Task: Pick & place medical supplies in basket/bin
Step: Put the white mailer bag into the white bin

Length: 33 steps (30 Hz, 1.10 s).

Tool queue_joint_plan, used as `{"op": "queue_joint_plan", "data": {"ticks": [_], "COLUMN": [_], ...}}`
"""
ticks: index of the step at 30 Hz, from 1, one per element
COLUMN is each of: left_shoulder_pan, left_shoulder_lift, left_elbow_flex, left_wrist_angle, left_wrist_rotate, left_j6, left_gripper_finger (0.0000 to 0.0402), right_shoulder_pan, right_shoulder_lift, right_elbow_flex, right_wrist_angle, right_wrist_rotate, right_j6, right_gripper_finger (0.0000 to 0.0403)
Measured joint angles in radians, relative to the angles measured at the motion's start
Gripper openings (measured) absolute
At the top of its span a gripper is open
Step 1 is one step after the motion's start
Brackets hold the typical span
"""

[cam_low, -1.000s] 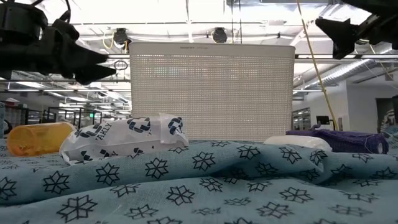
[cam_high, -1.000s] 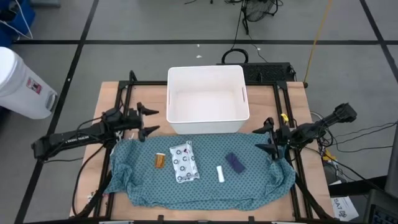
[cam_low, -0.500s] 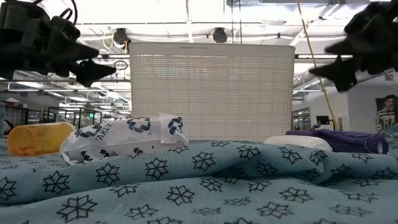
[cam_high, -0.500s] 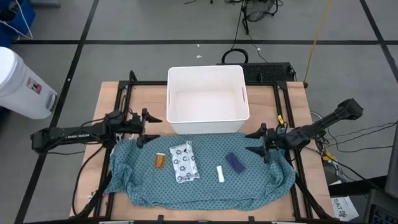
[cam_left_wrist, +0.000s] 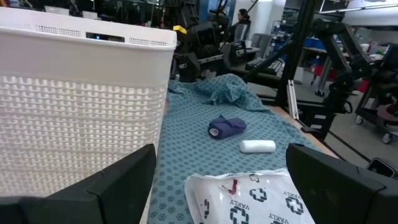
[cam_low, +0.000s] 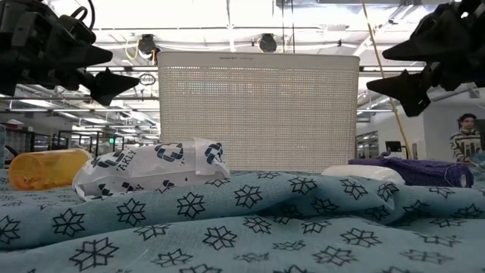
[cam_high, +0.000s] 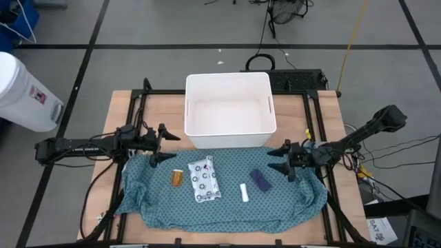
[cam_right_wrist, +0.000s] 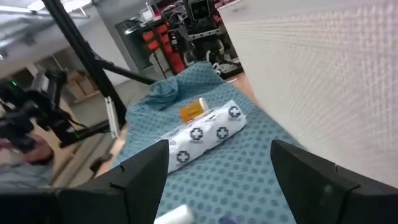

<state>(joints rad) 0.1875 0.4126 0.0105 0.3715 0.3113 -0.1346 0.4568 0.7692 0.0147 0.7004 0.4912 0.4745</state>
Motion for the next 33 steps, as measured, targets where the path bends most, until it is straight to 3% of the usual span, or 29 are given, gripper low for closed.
{"op": "queue_joint_plan", "data": {"ticks": [17,24,30,33], "left_shoulder_pan": [0.0,0.0,0.001,0.001], "left_shoulder_lift": [0.0,0.0,0.0,0.0], "left_elbow_flex": [0.0,0.0,0.0,0.0], "left_wrist_angle": [-0.097,-0.16,-0.165,-0.158], "left_wrist_rotate": [0.001,-0.007,-0.035,-0.043], "left_j6": [-0.053,-0.064,-0.089,-0.088], "left_gripper_finger": [0.036,0.036,0.036,0.036], "right_shoulder_pan": [-0.034,-0.076,-0.077,-0.076], "right_shoulder_lift": [0.08,0.178,0.336,0.432], "right_elbow_flex": [0.023,0.146,0.293,0.396], "right_wrist_angle": [0.014,-0.048,-0.067,-0.162], "right_wrist_rotate": [0.061,0.024,-0.054,-0.064], "right_j6": [-0.044,-0.091,-0.076,-0.054], "right_gripper_finger": [0.0274,0.0274,0.0274,0.0274]}}
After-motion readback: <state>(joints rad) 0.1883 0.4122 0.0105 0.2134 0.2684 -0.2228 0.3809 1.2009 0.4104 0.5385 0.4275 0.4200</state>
